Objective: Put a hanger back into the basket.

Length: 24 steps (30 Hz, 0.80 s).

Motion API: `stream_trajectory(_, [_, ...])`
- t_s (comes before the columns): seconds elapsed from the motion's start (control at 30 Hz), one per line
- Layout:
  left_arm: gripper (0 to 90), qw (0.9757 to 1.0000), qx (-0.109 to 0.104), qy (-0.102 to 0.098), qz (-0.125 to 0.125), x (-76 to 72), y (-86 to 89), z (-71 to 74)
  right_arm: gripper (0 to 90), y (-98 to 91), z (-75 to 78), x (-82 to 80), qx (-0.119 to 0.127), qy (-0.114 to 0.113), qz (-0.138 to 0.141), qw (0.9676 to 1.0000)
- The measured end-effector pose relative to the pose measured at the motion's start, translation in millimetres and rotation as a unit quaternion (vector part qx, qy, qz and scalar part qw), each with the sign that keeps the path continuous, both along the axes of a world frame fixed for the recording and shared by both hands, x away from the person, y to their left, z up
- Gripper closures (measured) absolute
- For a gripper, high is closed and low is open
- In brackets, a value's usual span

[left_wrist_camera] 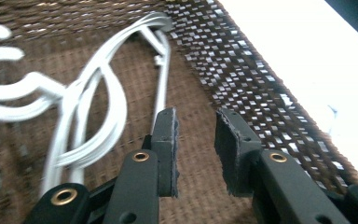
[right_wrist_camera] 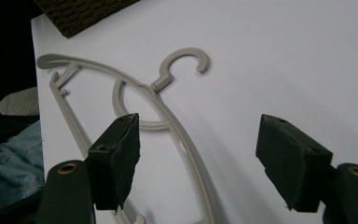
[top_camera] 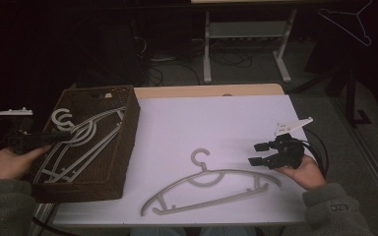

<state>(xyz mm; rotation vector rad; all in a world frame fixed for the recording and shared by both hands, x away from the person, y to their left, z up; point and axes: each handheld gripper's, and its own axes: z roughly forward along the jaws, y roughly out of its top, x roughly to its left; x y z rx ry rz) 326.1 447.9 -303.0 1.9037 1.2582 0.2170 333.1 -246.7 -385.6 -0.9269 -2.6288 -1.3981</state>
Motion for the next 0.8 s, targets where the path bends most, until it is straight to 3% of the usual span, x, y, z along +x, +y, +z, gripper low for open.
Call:
stream_trajectory(0.4, [65.8,0.9990,-0.001,-0.014,-0.042,-12.9,-27.0,2.1,29.0,-3.0,0.8,0.0,-0.001,-0.005,-0.008,1.0000])
stream_trajectory(0.8, [63.6,0.9978,-0.005,-0.019,-0.063,-19.2,-45.7,1.0,28.9,-4.2,2.1,-0.7,0.001,-0.008,-0.009,0.9999])
